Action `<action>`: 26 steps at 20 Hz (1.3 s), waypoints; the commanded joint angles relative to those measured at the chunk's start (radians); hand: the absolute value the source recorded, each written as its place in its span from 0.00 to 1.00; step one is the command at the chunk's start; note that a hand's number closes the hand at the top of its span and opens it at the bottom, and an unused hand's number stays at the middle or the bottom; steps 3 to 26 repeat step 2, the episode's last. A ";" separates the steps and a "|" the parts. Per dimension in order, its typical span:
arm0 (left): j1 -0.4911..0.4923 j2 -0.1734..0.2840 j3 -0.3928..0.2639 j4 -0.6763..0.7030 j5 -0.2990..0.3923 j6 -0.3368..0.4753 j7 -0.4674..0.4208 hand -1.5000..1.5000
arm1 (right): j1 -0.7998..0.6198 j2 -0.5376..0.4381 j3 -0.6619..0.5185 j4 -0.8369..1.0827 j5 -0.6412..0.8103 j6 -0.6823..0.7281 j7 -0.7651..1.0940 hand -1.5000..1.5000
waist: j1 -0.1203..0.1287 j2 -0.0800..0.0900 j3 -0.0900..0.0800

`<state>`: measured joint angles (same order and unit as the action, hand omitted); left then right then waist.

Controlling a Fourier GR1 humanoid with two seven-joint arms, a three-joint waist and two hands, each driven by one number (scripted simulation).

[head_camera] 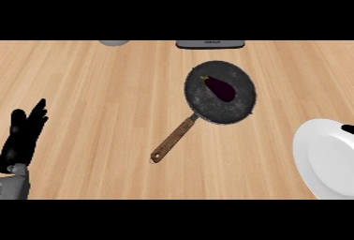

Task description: Pick the eggplant from the plate and place it in the pan

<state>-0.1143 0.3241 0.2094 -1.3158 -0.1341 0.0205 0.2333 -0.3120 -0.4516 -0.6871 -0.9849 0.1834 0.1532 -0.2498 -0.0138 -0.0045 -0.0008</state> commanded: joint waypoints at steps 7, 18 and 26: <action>-0.010 -0.017 -0.012 -0.042 -0.026 0.022 0.040 0.50 | 0.148 -0.056 -0.038 -0.052 -0.076 0.095 -0.031 0.00 | 0.009 0.004 0.001; -0.010 -0.017 -0.012 -0.042 -0.026 0.022 0.040 0.50 | 0.148 -0.056 -0.038 -0.052 -0.076 0.095 -0.031 0.00 | 0.009 0.004 0.001; -0.010 -0.017 -0.012 -0.042 -0.026 0.022 0.040 0.50 | 0.148 -0.056 -0.038 -0.052 -0.076 0.095 -0.031 0.00 | 0.009 0.004 0.001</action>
